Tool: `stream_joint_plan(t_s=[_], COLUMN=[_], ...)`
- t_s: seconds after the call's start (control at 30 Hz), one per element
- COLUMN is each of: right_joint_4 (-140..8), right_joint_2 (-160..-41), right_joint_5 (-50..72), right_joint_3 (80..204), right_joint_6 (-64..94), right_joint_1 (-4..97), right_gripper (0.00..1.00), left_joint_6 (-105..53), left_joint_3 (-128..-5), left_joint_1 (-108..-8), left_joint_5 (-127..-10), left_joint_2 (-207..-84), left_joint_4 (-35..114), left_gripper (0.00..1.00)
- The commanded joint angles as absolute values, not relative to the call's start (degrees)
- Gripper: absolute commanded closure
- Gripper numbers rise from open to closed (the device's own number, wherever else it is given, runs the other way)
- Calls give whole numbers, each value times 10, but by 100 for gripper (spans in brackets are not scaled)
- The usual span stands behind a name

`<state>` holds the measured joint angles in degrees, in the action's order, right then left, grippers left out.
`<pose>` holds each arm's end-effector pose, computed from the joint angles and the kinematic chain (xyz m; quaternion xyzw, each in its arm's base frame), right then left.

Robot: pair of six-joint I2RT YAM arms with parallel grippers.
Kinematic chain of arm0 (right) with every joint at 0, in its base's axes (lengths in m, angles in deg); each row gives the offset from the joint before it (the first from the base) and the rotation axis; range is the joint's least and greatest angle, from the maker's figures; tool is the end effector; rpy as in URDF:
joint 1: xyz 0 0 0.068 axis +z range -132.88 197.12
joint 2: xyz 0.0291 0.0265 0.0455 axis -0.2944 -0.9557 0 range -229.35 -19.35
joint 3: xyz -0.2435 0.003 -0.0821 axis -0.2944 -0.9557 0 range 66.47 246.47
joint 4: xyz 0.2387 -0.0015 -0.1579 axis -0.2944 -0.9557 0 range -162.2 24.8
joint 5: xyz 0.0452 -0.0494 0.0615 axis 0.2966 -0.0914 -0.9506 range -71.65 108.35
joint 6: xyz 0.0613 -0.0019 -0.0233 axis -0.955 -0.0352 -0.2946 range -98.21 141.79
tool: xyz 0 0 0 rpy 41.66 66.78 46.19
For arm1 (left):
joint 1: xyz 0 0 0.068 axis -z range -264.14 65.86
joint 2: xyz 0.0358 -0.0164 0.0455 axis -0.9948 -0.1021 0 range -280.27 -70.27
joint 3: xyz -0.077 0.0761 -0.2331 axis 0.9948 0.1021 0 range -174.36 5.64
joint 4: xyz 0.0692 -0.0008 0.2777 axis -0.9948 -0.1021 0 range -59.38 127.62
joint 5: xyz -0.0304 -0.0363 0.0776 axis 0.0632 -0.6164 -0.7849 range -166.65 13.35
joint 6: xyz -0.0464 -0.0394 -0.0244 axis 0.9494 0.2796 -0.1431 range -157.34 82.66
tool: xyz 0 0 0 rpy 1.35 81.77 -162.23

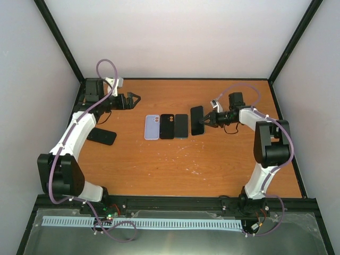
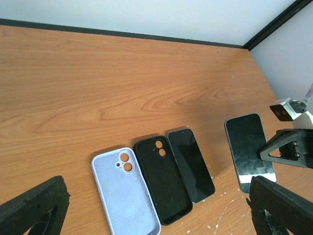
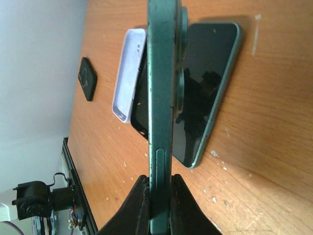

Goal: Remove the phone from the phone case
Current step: Place the phone at the center of the board.

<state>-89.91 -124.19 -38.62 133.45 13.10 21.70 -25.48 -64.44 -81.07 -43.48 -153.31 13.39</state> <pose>0.3768 0.0736 0.1432 -0.0824 0.8574 0.4843 0.1535 0.3590 -0.0476 0.2860 0.0608 0.8656 -0.3089 0.3894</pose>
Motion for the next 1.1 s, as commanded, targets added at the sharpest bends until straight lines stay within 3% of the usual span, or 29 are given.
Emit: stream_joint_plan(t_s=[0.0, 0.27, 0.63, 1.07], right_joint_4=[-919, -926, -907, -920], right_joint_2=[-1261, -1336, -1400, -1406], right_joint_5=[-393, -397, -411, -383], right_joint_3=[1357, 1390, 1419, 1439], right_joint_6=[149, 133, 91, 90], right_joint_1=[213, 209, 209, 226], right_gripper=[97, 97, 96, 61], left_joint_6=[-280, -365, -357, -350], left_joint_3=[-616, -659, -642, -643], left_joint_1=[-815, -814, -814, -814], left_joint_5=[-446, -429, -443, -460], left_joint_2=[-1481, -1504, -1491, -1504], left_joint_4=[164, 96, 108, 109], left_gripper=[0, 0, 0, 0])
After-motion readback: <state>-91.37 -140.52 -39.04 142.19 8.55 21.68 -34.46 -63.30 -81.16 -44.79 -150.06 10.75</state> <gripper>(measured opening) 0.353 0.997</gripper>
